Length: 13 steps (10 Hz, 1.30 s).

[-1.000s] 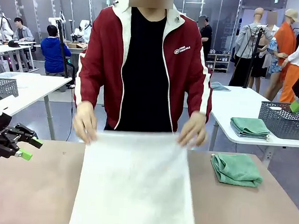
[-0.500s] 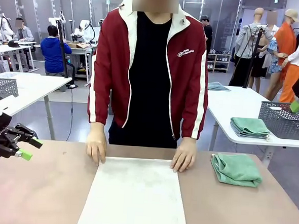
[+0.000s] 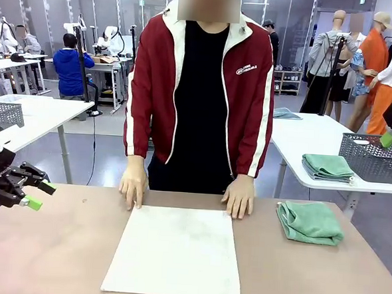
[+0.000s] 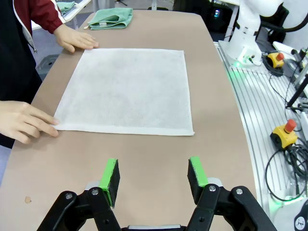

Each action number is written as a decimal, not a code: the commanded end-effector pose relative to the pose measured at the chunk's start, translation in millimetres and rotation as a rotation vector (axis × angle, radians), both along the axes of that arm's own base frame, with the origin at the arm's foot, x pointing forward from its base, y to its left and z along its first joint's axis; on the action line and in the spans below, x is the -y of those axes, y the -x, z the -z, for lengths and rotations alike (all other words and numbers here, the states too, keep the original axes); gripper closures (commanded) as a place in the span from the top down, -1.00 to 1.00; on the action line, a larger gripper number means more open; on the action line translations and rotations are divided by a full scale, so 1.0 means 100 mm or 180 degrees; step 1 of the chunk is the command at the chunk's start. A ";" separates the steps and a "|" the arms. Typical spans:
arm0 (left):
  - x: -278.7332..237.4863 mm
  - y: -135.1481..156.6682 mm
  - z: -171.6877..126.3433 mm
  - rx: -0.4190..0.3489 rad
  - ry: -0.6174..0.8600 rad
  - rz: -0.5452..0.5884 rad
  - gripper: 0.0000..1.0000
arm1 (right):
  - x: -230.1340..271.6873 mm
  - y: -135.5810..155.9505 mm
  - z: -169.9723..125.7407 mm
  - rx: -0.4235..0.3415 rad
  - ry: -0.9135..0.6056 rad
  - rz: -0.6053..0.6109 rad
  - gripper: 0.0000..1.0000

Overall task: Fold the towels and place them in the basket.
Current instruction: When a person lays out a Towel with hook on the table, fold it in half twice.

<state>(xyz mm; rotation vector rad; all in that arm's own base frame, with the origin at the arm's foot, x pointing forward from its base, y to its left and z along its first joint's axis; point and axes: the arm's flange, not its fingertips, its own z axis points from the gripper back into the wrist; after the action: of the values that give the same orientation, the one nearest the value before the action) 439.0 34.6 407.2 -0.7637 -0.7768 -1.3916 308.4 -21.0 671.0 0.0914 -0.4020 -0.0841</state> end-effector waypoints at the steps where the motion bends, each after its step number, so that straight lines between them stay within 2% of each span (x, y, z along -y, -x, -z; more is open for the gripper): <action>1: 0.00 0.02 -0.03 0.0009 0.0048 -0.0010 0.46 | -0.03 -0.03 -0.01 0.0000 -0.0018 0.0086 0.69; 5: 0.00 0.00 0.00 0.0000 0.0000 0.0000 0.46 | 0.00 0.00 0.00 0.0000 0.0000 0.0000 0.70; 7: 0.21 0.06 -0.52 0.0247 -0.0493 -0.0022 0.46 | -0.25 -0.16 -0.10 0.0047 0.0384 -0.0607 0.70; 9: 0.60 0.13 -0.97 0.0203 -0.1078 0.0020 0.46 | -0.68 -0.37 -0.06 -0.0002 0.0796 -0.1208 0.70; 11: 1.21 0.19 -1.26 0.0084 -0.1722 -0.0040 0.46 | -1.30 -0.60 0.26 -0.0112 0.1178 -0.2152 0.70; 13: 1.78 0.21 -1.28 -0.0024 -0.2214 -0.0048 0.46 | -1.78 -0.75 0.74 -0.0272 0.1320 -0.2972 0.70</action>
<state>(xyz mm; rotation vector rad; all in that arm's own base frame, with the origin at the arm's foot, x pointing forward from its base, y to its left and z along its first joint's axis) 406.7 -129.3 539.5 -0.2486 -0.3470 -1.5234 369.6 161.7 609.5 -0.1099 -0.2491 0.7852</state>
